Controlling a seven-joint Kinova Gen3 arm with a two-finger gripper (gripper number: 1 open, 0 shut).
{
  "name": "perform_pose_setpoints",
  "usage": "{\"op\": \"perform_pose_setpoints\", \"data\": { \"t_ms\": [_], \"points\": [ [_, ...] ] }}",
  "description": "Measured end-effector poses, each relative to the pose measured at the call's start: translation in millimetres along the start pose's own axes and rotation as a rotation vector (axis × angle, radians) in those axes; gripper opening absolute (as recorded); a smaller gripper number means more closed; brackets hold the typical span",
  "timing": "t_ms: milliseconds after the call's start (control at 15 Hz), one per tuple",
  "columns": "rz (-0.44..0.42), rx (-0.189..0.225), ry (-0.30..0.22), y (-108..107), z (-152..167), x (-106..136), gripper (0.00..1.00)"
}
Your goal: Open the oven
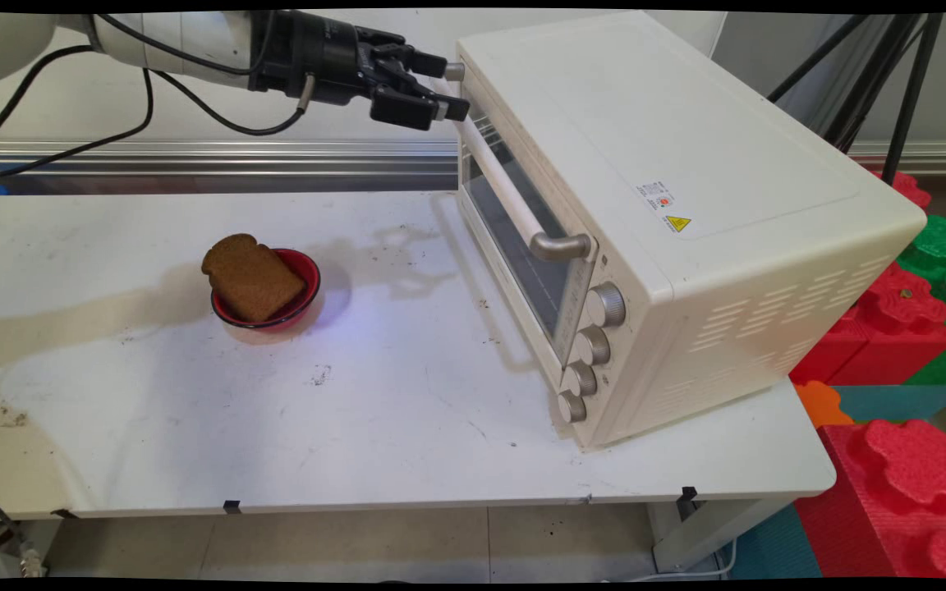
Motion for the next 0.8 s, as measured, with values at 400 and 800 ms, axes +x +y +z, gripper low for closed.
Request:
{"op": "perform_pose_setpoints", "data": {
  "t_ms": [400,800],
  "points": [
    [-0.003,-0.001,-0.006,3,8,-2,0.00],
    [-0.017,0.007,-0.019,5,15,-5,0.00]
  ]
}}
